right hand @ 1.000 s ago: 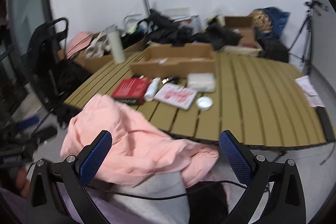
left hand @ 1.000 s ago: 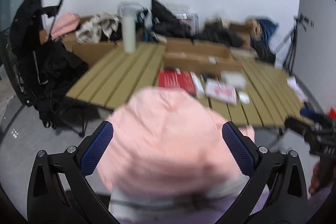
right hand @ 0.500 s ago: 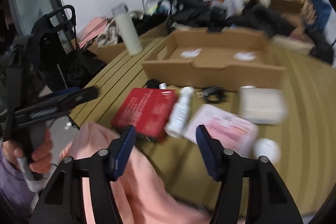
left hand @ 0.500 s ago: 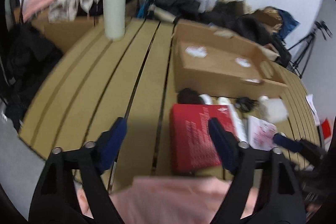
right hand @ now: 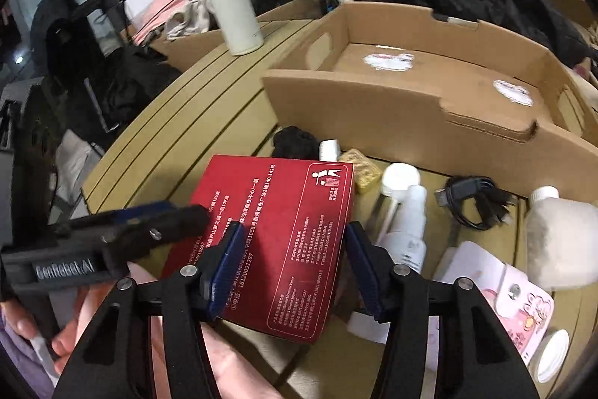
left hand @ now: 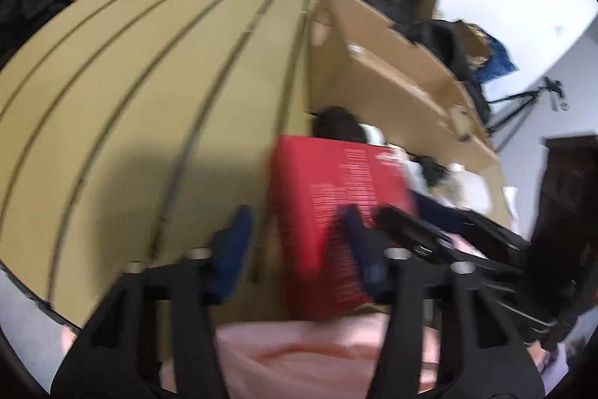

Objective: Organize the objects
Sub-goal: 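Reach the right tool to the red box and grasp it, then carry the red box into the cardboard tray and open the right tool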

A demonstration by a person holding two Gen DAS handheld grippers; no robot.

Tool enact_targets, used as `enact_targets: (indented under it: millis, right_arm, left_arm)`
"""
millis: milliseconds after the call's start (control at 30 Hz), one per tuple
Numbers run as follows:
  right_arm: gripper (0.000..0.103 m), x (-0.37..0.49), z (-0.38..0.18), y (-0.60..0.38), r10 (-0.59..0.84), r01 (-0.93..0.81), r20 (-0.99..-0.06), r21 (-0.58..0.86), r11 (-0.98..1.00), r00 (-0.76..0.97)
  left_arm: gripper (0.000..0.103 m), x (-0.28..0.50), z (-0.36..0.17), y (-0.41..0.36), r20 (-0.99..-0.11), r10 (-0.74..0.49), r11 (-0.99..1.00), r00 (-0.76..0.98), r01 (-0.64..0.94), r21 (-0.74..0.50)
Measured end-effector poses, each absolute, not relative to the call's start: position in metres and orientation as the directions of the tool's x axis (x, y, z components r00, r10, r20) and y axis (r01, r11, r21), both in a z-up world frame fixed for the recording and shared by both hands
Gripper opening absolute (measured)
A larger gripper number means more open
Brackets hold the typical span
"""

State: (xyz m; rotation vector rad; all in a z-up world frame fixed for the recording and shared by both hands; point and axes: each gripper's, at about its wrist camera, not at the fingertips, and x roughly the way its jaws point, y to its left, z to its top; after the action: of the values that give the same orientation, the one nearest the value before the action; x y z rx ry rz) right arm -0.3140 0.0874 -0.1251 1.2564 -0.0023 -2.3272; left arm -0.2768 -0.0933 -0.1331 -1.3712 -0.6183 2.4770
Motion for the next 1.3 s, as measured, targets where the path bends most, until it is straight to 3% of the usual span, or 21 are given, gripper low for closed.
enact_targets:
  millis: [67, 233, 500, 767, 1067, 1300]
  right_arm:
    - [0.041, -0.318, -0.124, 0.088, -0.431, 0.401, -0.782, 0.254, -0.88, -0.45]
    - [0.037, -0.31, -0.113, 0.097, -0.445, 0.384, -0.763, 0.277, -0.881, -0.469]
    - [0.037, -0.289, -0.031, 0.129, -0.491, 0.388, -0.64, 0.308, -0.869, -0.591]
    - [0.037, -0.312, 0.022, 0.157, -0.493, 0.365, -0.584, 0.332, -0.87, -0.645]
    - [0.037, -0.397, 0.043, 0.161, -0.434, 0.337, -0.6, 0.274, -0.901, -0.672]
    - [0.037, -0.482, -0.017, 0.159, -0.435, 0.28, -0.694, 0.332, -0.901, -0.574]
  left_arm:
    - [0.038, -0.27, -0.124, -0.081, -0.755, 0.339, -0.915, -0.562, -0.01, -0.403]
    - [0.037, -0.256, -0.104, -0.074, -0.743, 0.316, -0.922, -0.59, -0.007, -0.387]
    - [0.035, -0.249, -0.027, -0.049, -0.645, 0.33, -0.923, -0.689, -0.093, -0.372]
    - [0.036, -0.291, 0.009, -0.026, -0.605, 0.377, -0.909, -0.701, -0.156, -0.386]
    - [0.036, -0.401, 0.016, -0.021, -0.642, 0.431, -0.889, -0.634, -0.176, -0.423]
    - [0.036, -0.469, -0.043, -0.015, -0.755, 0.362, -0.922, -0.547, -0.088, -0.378]
